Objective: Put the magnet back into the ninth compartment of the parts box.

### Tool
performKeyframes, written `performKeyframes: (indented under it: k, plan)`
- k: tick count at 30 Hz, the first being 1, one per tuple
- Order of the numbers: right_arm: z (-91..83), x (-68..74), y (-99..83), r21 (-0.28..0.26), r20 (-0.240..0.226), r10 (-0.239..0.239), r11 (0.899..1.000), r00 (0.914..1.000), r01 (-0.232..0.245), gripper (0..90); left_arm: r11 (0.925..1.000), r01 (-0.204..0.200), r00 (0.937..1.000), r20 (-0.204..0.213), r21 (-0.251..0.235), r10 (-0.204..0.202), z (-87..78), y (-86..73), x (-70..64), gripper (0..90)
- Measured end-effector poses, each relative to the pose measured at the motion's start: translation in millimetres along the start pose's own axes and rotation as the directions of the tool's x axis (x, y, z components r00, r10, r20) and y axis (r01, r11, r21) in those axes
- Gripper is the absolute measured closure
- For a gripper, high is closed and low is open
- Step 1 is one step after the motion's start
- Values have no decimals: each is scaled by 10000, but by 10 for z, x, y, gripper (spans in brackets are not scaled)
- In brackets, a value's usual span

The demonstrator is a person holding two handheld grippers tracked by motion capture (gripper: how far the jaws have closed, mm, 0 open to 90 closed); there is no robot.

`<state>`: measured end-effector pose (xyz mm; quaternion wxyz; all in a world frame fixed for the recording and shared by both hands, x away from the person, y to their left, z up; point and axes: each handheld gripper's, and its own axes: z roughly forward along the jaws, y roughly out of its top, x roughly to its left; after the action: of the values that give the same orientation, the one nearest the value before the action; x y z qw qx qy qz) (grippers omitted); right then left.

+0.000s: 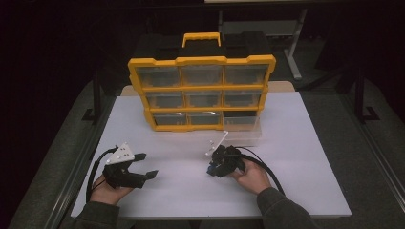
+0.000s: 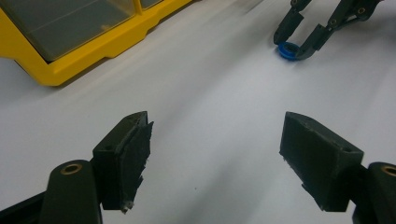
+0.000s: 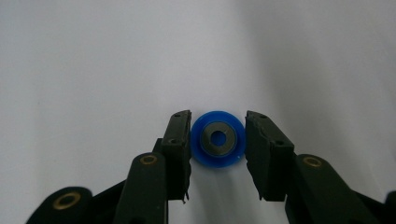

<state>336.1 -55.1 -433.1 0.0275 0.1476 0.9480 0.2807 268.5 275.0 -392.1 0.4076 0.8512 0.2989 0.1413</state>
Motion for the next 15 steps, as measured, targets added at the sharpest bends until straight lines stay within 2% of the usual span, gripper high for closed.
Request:
performKeyframes:
  k: [15]
  plan:
    - [-76, 0, 10, -417, -444, 216, 9989, 9988, -235, 608, 10000, 43, 10000, 53, 9, -43, 7, -3, -4, 241]
